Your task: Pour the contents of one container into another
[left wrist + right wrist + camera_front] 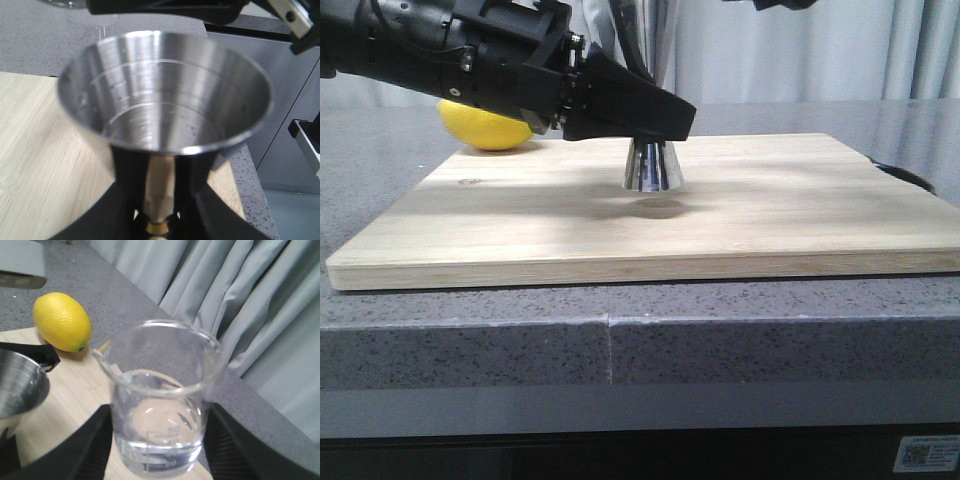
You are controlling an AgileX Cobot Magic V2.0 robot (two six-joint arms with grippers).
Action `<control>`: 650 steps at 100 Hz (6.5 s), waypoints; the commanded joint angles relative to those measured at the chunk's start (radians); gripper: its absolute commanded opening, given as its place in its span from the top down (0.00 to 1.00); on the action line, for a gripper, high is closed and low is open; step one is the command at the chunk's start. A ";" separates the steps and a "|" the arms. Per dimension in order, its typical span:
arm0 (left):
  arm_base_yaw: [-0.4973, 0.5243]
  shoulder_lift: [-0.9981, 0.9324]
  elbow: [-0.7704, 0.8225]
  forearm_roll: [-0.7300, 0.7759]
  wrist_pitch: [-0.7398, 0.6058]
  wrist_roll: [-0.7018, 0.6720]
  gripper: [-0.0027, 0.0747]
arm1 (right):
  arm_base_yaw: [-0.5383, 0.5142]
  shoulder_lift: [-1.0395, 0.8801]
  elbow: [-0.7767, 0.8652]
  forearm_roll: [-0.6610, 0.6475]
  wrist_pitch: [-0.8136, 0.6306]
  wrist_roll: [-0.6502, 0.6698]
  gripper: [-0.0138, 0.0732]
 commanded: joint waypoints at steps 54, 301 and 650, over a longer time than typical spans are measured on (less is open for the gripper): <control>-0.011 -0.059 -0.029 -0.061 0.108 0.000 0.98 | 0.012 -0.037 -0.031 -0.063 -0.096 0.001 0.48; -0.031 -0.059 -0.029 -0.058 0.108 0.000 0.98 | 0.062 -0.030 -0.082 -0.280 0.034 0.001 0.48; -0.029 -0.059 -0.029 -0.055 0.090 0.000 0.98 | 0.062 -0.042 -0.121 -0.619 0.106 -0.001 0.48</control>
